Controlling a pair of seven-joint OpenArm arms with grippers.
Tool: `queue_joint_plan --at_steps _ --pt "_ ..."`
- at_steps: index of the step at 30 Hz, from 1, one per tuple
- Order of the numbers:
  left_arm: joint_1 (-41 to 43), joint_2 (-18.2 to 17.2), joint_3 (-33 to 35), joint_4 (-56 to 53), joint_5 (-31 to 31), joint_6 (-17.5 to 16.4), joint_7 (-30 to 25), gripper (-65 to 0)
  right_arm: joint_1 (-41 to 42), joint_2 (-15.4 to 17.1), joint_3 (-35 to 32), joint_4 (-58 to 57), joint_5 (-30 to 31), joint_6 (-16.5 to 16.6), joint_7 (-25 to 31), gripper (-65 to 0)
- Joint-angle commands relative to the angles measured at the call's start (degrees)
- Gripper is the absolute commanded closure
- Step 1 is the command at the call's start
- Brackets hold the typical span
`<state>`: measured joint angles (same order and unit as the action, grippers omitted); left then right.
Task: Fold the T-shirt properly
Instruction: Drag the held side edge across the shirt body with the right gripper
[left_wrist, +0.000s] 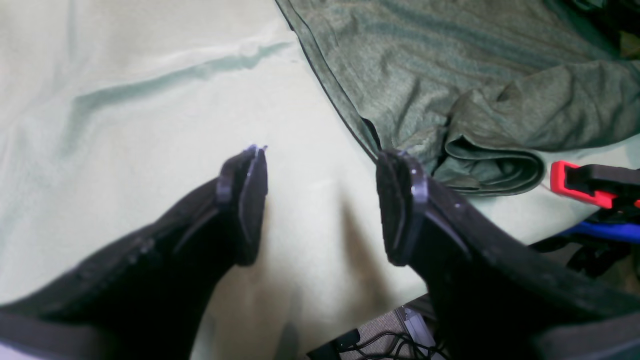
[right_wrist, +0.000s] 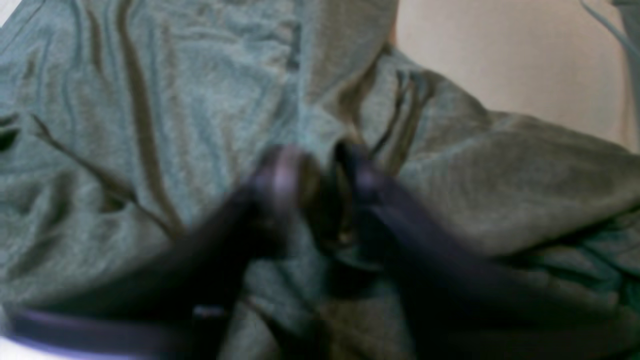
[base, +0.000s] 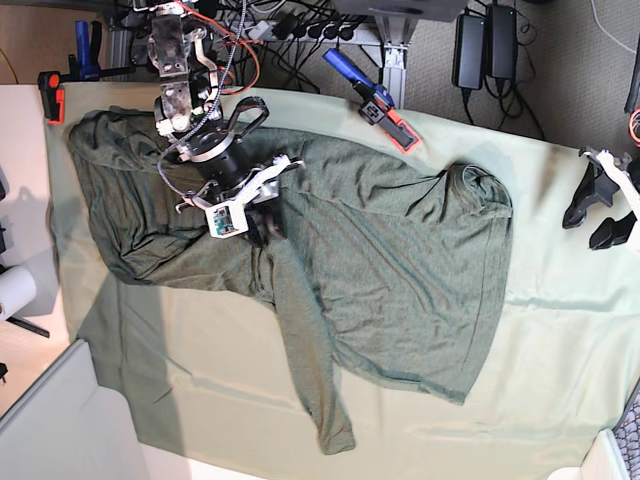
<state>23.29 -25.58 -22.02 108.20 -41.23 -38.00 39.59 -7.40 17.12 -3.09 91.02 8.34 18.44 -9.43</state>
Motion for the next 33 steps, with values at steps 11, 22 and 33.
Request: queue_joint_plan --at_steps 11,22,33 --pt "-0.2 -1.1 -0.4 0.8 -2.0 -0.7 0.6 -38.1 8.4 -4.4 0.5 1.1 1.3 -0.2 1.9 -35.6" --pt "0.2 -1.3 -0.4 0.8 -7.4 -1.7 6.5 -38.0 24.4 -15.7 0.5 -13.4 -6.4 -3.8 5.6 -35.6" --pt "1.8 -1.3 -0.4 0.8 -7.7 -1.7 6.5 -38.0 48.0 -18.1 0.5 -58.3 -13.6 -9.7 9.7 -35.6"
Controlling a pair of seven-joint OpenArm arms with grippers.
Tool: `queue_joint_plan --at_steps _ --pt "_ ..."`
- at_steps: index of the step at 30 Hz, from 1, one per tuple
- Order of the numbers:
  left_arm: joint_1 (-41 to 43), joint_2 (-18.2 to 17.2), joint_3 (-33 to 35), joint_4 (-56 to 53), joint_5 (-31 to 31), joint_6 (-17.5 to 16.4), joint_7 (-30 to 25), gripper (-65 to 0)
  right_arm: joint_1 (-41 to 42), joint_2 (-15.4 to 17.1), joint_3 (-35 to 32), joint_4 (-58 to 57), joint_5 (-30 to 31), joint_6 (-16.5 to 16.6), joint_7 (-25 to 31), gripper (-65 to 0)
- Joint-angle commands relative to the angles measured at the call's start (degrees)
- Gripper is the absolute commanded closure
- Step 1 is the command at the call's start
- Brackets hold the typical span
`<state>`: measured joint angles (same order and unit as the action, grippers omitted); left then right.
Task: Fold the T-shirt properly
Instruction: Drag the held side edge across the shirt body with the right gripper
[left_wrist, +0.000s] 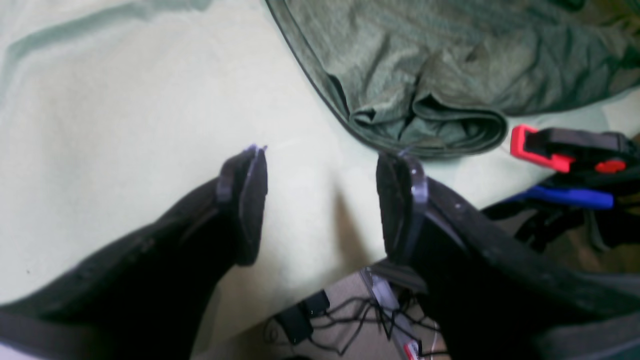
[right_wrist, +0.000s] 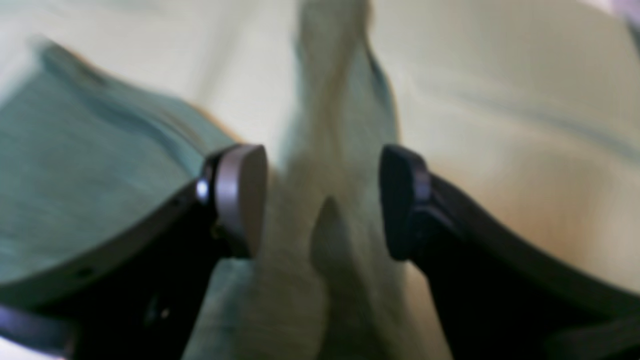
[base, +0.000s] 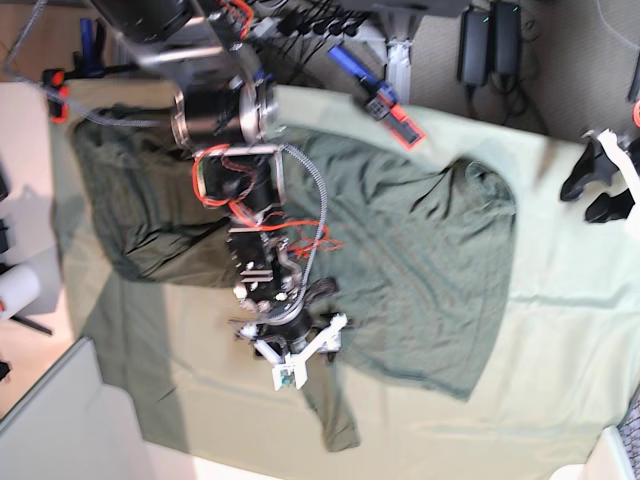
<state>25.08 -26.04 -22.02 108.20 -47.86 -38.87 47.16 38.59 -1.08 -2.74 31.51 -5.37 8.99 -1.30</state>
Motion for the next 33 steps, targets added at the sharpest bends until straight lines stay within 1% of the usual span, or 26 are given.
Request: queue_joint_plan --at_steps 1,5,14,15,16,19,20,24,26,29,32,33 --pt "0.0 -0.8 -0.4 0.8 -1.1 -0.9 -1.0 -38.0 2.8 0.3 0.2 -0.9 0.2 -0.3 1.7 -35.6" --pt "0.0 -0.8 -0.4 0.8 -1.2 -0.9 -1.5 -38.0 2.7 1.1 0.2 -2.8 0.2 -0.3 2.0 -35.6" --pt "0.0 -0.8 -0.4 0.8 -0.9 -0.9 -1.5 -38.0 2.2 0.6 0.1 -2.6 0.4 0.0 4.8 -35.2" --pt "0.0 -0.8 -0.4 0.8 -0.9 -0.9 -1.5 -38.0 2.2 0.6 0.1 -2.6 0.4 0.0 5.0 -32.6" --pt "0.0 -0.8 -0.4 0.8 -0.9 -0.9 -1.6 -38.0 2.2 0.6 0.1 -2.6 0.4 0.0 5.2 -27.8" --pt "0.0 -0.8 -0.4 0.8 -0.8 -0.9 -2.0 -38.0 2.2 0.6 0.2 -2.6 -1.4 0.0 7.2 -5.1" --pt "0.0 -0.8 -0.4 0.8 -0.8 -0.9 -2.2 -38.0 2.2 0.6 0.2 -2.5 -2.4 0.0 7.6 0.0" --pt "-0.2 -0.8 -0.4 0.8 -0.8 -0.9 -2.6 -38.0 2.1 0.6 0.2 -1.0 -4.5 0.5 7.6 0.0" --pt "-0.2 -0.8 -0.4 0.8 -0.8 -0.9 -3.1 -38.0 1.7 0.6 0.1 1.1 -4.9 1.8 7.5 0.0" --pt "-0.3 -0.8 -0.4 0.8 -0.7 -0.9 -3.8 -38.0 0.1 0.3 0.1 6.4 -4.9 6.0 7.5 0.0" --pt "-1.2 -0.8 -0.4 0.8 0.9 -0.9 -4.6 -38.0 -2.2 -0.3 -0.3 13.0 -4.2 10.7 7.3 0.0" --pt "-1.6 -0.8 -0.4 0.8 1.6 -0.9 -5.0 -38.0 -3.1 -0.4 -0.9 15.1 -3.3 11.5 7.0 0.0"
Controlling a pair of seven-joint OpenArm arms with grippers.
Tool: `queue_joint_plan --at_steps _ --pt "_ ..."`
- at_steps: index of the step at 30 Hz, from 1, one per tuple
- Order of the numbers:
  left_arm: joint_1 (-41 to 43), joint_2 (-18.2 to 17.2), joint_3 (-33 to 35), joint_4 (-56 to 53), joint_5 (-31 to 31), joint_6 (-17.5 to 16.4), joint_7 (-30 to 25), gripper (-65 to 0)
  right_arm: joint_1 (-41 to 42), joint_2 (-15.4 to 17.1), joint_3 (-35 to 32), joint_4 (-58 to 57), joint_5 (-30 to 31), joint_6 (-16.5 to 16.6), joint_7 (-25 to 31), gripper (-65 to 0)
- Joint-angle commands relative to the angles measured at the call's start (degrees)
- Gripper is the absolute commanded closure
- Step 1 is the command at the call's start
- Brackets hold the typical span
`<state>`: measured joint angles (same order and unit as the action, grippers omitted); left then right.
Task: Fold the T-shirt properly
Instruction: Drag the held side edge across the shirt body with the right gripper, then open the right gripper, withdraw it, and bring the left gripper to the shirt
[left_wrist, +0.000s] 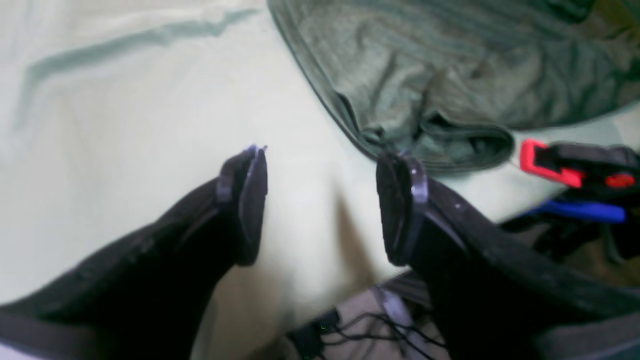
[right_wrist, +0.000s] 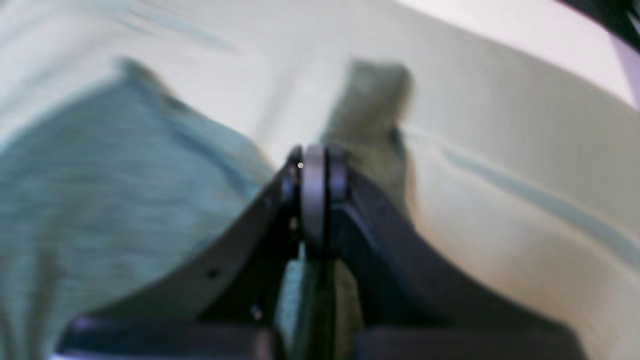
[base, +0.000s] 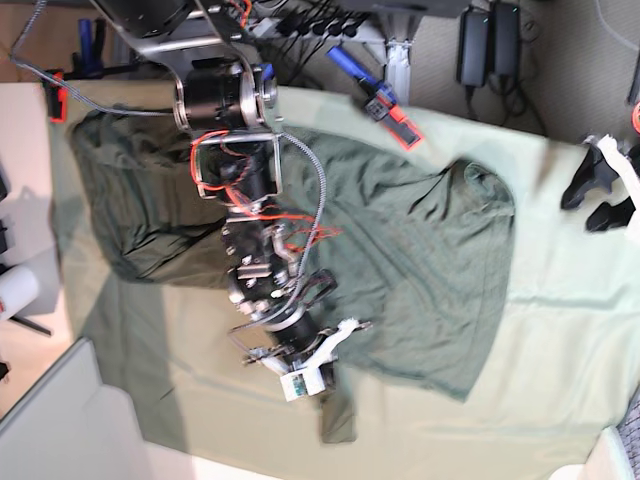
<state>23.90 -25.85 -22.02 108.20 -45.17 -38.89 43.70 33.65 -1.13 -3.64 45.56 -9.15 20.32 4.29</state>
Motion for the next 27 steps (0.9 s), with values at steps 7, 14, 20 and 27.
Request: queue_joint_plan --at_steps 7,14,20,27 --pt "-3.9 -1.0 -0.4 0.8 -0.4 -0.8 -2.6 -38.0 -6.2 0.4 -8.3 14.1 4.2 1.6 -1.8 0.0" --pt "-6.0 -1.0 -0.4 0.7 0.5 -0.8 -2.8 -38.0 -13.5 3.4 -19.7 27.8 4.2 2.3 -2.2 0.0" --pt "-6.0 -1.0 -0.4 0.7 0.4 -0.8 -3.0 -38.0 -15.6 4.1 -23.4 32.1 4.2 2.3 -8.0 0.0" --pt "-6.0 -1.0 -0.4 0.7 0.4 -0.8 -3.7 -38.0 -16.3 4.3 -23.4 32.3 7.7 2.3 -8.6 0.0"
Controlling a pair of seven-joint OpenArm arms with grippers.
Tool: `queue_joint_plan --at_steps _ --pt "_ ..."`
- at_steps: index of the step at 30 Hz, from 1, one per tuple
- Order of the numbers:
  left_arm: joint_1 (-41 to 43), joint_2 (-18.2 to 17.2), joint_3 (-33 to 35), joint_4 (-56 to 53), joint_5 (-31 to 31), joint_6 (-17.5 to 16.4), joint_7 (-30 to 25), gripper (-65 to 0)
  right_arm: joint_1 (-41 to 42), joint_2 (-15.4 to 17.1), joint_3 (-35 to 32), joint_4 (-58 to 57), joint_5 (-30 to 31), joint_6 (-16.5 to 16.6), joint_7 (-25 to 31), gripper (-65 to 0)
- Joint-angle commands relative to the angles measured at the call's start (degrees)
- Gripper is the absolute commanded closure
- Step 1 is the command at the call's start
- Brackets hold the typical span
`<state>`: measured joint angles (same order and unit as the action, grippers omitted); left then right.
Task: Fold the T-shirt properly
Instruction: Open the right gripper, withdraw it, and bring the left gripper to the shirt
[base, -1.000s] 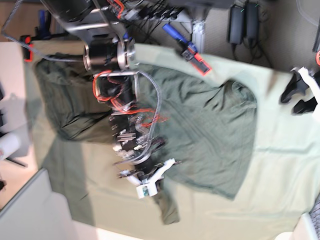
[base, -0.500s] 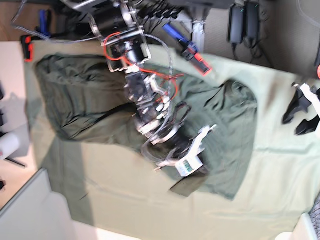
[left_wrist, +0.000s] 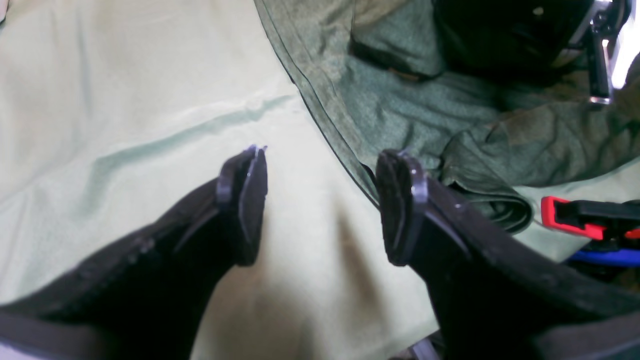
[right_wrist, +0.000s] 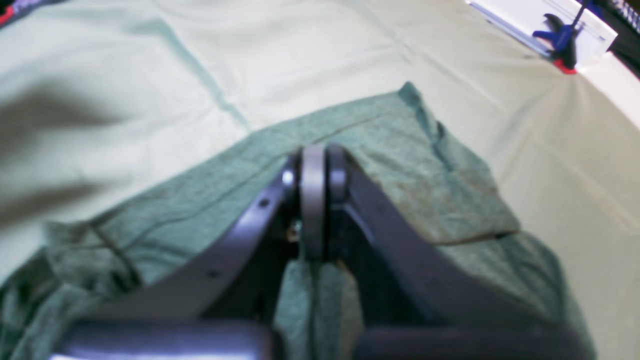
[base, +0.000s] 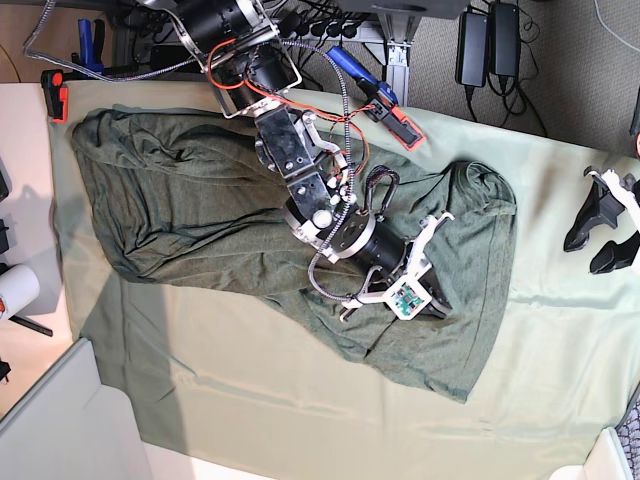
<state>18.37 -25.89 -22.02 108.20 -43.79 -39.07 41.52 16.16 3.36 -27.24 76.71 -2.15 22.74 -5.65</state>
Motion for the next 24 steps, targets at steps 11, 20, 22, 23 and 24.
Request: queue_joint_plan --at_steps 11,20,22,23,24 --pt "-0.8 -1.0 4.0 0.7 1.2 -0.7 -3.2 -38.1 1.2 -0.2 0.4 1.0 0.7 -0.3 -1.9 -35.6" --pt "-12.8 -0.9 17.0 -0.5 12.1 2.6 -5.8 -38.0 1.1 -0.3 13.6 2.8 0.7 -0.4 -1.9 -35.6" --pt "-16.7 -0.9 18.8 -3.6 11.9 2.8 -5.8 -38.1 1.1 -0.3 19.2 2.8 0.8 -0.4 -2.4 -35.6" --pt "-18.7 -0.7 20.0 -5.8 11.9 2.8 -6.0 -38.0 1.1 -0.3 22.1 2.8 1.2 -0.4 -2.8 -35.6" --pt "-20.7 -0.5 21.1 -8.4 11.9 2.8 -6.5 -38.1 1.1 -0.2 25.0 2.8 2.0 -0.4 -3.4 -35.6"
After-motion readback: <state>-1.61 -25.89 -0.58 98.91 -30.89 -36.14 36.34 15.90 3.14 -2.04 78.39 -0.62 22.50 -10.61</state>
